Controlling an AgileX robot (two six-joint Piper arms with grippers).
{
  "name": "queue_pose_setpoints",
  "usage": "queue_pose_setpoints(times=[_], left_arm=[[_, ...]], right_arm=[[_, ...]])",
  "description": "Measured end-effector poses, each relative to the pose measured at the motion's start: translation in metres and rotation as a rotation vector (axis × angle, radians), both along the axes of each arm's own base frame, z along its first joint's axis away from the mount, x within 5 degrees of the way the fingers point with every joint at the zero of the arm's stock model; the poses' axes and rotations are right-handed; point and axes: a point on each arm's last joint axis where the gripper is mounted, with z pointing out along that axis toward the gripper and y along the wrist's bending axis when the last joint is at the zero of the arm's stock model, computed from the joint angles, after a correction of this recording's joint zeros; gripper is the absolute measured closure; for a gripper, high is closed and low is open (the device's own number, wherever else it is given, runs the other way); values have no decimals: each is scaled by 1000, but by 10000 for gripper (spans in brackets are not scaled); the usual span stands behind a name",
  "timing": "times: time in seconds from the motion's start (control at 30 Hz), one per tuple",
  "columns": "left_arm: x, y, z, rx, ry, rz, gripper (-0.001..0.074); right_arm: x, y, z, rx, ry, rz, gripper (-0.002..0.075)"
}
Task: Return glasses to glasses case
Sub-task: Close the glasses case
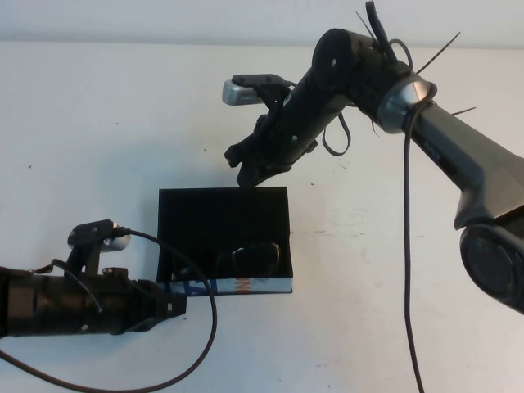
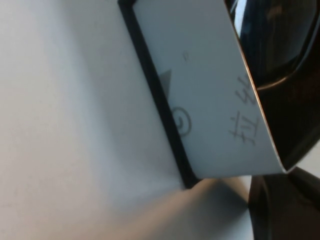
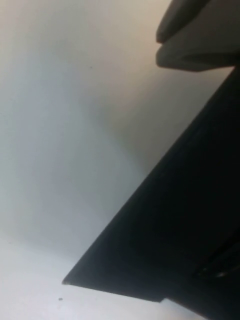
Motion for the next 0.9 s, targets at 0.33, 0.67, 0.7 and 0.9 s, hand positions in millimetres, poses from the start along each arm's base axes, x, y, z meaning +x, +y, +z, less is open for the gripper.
queue_pose_setpoints(times=[0.33,0.67,0.7,0.9], left_arm=[[0,0,0,0,0,0,739],[0,0,0,2,0,1,739],[0,0,0,2,0,1,739],[0,0,0,4,0,2,739]], right_arm=[[-12,-2,16,28,27,1,734],[-17,0,18,57,55,2,734],[-17,0,18,59,55,2,734],[-25,3,39,77,21,16,734]])
